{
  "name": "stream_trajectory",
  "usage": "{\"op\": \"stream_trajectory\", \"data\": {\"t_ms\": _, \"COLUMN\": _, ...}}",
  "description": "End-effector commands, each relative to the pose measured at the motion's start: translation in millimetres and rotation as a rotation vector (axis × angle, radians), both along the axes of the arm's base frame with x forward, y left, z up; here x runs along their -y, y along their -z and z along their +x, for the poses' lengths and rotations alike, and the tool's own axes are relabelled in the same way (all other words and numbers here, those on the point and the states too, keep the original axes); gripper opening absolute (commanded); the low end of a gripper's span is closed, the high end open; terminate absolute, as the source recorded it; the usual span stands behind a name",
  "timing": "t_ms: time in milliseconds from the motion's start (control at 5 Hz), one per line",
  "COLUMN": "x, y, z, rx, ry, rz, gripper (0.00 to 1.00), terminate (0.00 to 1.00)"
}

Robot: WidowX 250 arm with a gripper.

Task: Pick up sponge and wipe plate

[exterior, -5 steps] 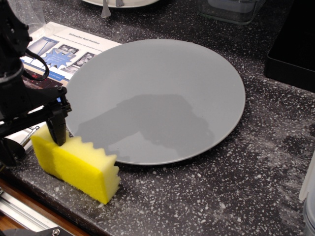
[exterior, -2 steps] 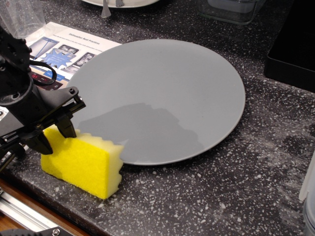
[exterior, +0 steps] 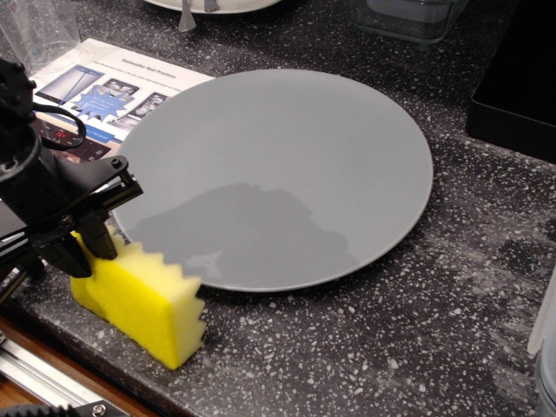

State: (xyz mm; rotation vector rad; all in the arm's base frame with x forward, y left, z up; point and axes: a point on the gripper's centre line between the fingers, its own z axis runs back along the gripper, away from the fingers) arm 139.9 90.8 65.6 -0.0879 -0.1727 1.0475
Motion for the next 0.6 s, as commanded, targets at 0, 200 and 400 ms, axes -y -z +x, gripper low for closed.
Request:
{"op": "stream_trajectory", "data": {"t_ms": 0, "x": 15.6, "y": -60.5, "z": 33.7, "rx": -0.010, "ry": -0.067, "rz": -0.086, "gripper": 0.00, "terminate": 0.00}}
{"op": "stream_trajectory", "data": {"t_ms": 200, "x": 21.7, "y": -73.3, "z": 43.2, "rx": 0.009, "ry": -0.144, "rz": -0.066, "gripper": 0.00, "terminate": 0.00}}
{"op": "stream_trajectory", "data": {"t_ms": 400, "x": 16.0, "y": -49.3, "z": 59.0, "rx": -0.012, "ry": -0.187, "rz": -0.009, "gripper": 0.00, "terminate": 0.00}}
